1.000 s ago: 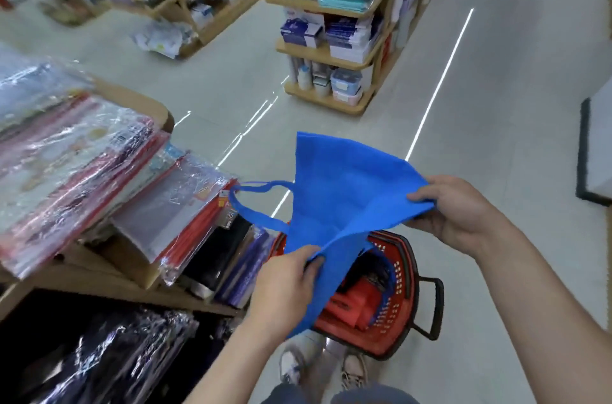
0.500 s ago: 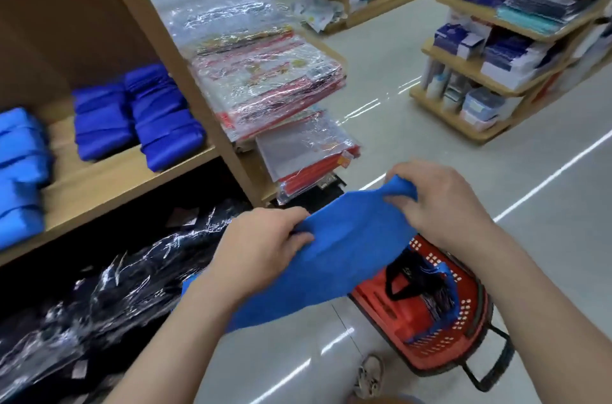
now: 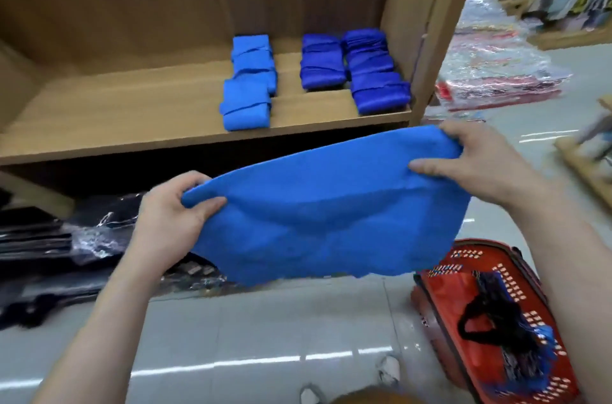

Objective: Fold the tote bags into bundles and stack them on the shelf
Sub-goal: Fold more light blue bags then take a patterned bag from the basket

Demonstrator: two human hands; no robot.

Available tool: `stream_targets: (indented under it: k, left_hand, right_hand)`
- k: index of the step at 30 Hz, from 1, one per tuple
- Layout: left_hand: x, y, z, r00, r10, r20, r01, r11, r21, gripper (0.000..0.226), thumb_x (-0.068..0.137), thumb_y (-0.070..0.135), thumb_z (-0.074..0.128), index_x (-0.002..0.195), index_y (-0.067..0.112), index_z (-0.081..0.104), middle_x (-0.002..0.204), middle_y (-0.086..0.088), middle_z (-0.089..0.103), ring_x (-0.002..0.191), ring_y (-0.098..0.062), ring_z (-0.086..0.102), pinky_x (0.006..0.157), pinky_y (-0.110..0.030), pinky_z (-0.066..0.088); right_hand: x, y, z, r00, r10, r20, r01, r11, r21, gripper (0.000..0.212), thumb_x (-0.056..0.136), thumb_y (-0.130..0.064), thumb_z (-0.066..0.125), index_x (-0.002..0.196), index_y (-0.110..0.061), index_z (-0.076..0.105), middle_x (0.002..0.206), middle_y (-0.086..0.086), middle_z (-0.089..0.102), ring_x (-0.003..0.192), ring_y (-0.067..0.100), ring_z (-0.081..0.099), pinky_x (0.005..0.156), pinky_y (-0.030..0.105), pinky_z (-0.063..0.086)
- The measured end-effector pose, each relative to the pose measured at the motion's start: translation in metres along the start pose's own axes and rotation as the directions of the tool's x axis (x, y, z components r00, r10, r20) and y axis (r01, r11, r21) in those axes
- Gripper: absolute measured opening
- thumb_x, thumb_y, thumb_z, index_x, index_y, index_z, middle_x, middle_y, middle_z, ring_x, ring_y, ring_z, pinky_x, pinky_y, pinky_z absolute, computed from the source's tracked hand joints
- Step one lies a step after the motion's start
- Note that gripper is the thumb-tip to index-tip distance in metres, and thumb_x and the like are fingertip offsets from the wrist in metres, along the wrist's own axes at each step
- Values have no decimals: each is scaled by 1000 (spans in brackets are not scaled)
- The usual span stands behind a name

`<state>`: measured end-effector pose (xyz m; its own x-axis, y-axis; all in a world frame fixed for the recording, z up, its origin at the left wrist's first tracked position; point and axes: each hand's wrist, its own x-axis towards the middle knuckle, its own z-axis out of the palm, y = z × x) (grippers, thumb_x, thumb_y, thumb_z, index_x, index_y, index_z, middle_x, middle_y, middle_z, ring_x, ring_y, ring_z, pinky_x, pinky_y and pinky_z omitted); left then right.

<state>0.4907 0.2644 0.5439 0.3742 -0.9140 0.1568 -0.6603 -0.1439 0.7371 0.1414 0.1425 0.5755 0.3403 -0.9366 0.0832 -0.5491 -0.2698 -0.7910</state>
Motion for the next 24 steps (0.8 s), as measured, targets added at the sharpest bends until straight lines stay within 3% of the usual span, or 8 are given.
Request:
stream_targets:
  k: [5, 8, 10, 12, 15, 18, 21, 24]
  left_hand:
    - [-27, -36, -52, 964, -140, -224, 116, 986, -119, 27, 83, 6, 71, 70, 29, 68, 69, 22, 67, 63, 6, 56, 57, -9, 41]
    - [-35, -51, -76, 883, -295, -365, 235, 951, -199, 23, 80, 10, 74, 65, 27, 68, 57, 15, 63, 55, 2, 51, 52, -12, 41]
    - [-39, -58, -94, 825, -371, -427, 310, 928, -206, 23, 78, 15, 78, 60, 23, 65, 52, 13, 58, 51, 0, 48, 49, -16, 42]
    - [-41, -65, -113, 794, -410, -448, 386, 911, -149, 18, 77, 24, 80, 67, 18, 67, 64, 8, 67, 57, -9, 59, 59, -28, 53]
    - [-46, -74, -140, 743, -486, -460, 530, 847, -39, 31, 77, 37, 79, 78, 8, 70, 85, -13, 72, 78, -30, 69, 74, -49, 55]
    - [-59, -85, -161, 706, -583, -403, 636, 772, -3, 35, 85, 39, 71, 84, 5, 70, 84, -12, 71, 72, -27, 62, 67, -40, 52]
    - [-74, -93, -178, 650, -637, -415, 694, 720, -18, 28, 95, 34, 60, 85, 9, 66, 73, -6, 59, 61, -21, 48, 57, -29, 42]
    - [-79, -96, -197, 608, -604, -514, 632, 761, -146, 26, 99, 29, 53, 76, 19, 56, 61, -5, 49, 41, -11, 45, 47, -23, 38]
  right_hand:
    - [28, -21, 55, 942, 12, 335, 1, 999, -40, 14, 77, -12, 80, 81, -22, 71, 75, -8, 72, 68, 3, 63, 66, 24, 51]
    - [48, -25, 92, 931, -25, 365, 63, 994, -93, 17, 87, -15, 71, 78, -29, 70, 65, -15, 68, 59, -7, 57, 59, 13, 46]
    - [61, -36, 115, 927, -11, 375, -22, 996, 83, 13, 94, -19, 62, 88, -29, 68, 79, -13, 70, 61, -8, 61, 52, 12, 50]
    - [76, -49, 138, 905, 11, 425, -162, 933, 322, 13, 98, -21, 55, 101, -27, 66, 103, -2, 72, 83, 4, 69, 56, 25, 59]
    - [102, -81, 169, 896, -46, 441, -208, 835, 509, 16, 100, -22, 51, 107, -23, 65, 110, -3, 71, 99, 16, 69, 61, 32, 61]
    - [124, -126, 198, 869, -114, 481, -228, 770, 595, 14, 101, -23, 51, 102, -21, 65, 104, -4, 70, 97, 17, 69, 57, 33, 60]
    - [143, -176, 221, 825, -191, 532, -209, 771, 601, 14, 100, -25, 51, 102, -19, 64, 100, -2, 67, 94, 17, 69, 59, 35, 61]
    - [161, -233, 234, 830, -352, 433, -52, 724, 688, 21, 96, -32, 57, 85, -15, 64, 89, 4, 63, 86, 19, 68, 66, 34, 59]
